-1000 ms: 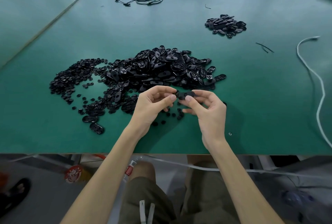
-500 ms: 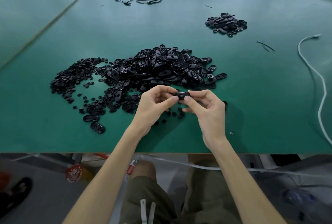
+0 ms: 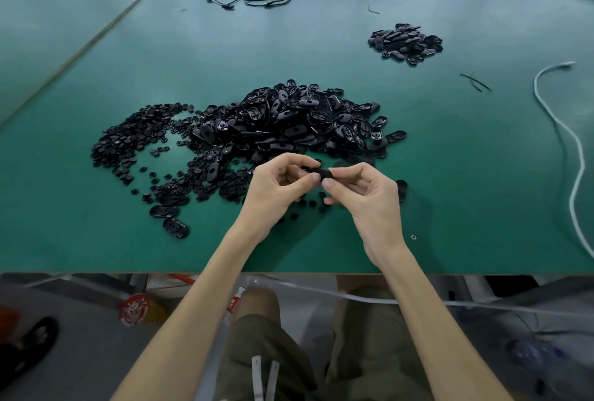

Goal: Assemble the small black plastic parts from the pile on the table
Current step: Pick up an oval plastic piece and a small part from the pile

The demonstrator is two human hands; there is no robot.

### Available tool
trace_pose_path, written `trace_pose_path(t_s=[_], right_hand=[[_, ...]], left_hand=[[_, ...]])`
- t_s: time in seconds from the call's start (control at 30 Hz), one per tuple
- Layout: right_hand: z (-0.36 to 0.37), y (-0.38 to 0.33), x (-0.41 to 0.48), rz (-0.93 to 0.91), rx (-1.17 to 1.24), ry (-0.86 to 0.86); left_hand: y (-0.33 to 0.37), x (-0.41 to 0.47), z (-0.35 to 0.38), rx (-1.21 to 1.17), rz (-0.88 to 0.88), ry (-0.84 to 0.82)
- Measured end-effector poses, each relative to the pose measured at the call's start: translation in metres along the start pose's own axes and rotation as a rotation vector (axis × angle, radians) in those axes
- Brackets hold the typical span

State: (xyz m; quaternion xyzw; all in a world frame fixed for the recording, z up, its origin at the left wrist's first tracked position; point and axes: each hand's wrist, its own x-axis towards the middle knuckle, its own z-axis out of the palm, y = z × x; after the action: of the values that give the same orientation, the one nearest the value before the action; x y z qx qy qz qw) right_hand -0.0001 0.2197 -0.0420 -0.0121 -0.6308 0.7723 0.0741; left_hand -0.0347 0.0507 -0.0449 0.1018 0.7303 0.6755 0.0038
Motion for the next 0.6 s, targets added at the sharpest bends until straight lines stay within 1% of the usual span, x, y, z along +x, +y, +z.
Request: trace_pose_path(t_s=[0.2, 0.37, 0.5, 0.6], right_hand=[[-0.0014, -0.0011, 0.0002, -0.004, 0.005, -0.016], [-0.0027, -0.002, 0.0001, -0.011, 0.032, -0.03], [-0.0029, -0.0004, 0.0003, -0.02, 0.008, -0.013], [-0.0022, 0.0002, -0.0003, -0.031, -0.049, -0.022]], left_hand=[[0.0003, 0.0005, -0.0014, 0.02, 0.009, 0.03], [0.0027, -0.0004, -0.0013, -0.016, 0.02, 0.034], [0.0041, -0.0015, 0.0007, 0.028, 0.067, 0.037], [0.005, -0.0022, -0.0016, -0.04, 0.075, 0.036]])
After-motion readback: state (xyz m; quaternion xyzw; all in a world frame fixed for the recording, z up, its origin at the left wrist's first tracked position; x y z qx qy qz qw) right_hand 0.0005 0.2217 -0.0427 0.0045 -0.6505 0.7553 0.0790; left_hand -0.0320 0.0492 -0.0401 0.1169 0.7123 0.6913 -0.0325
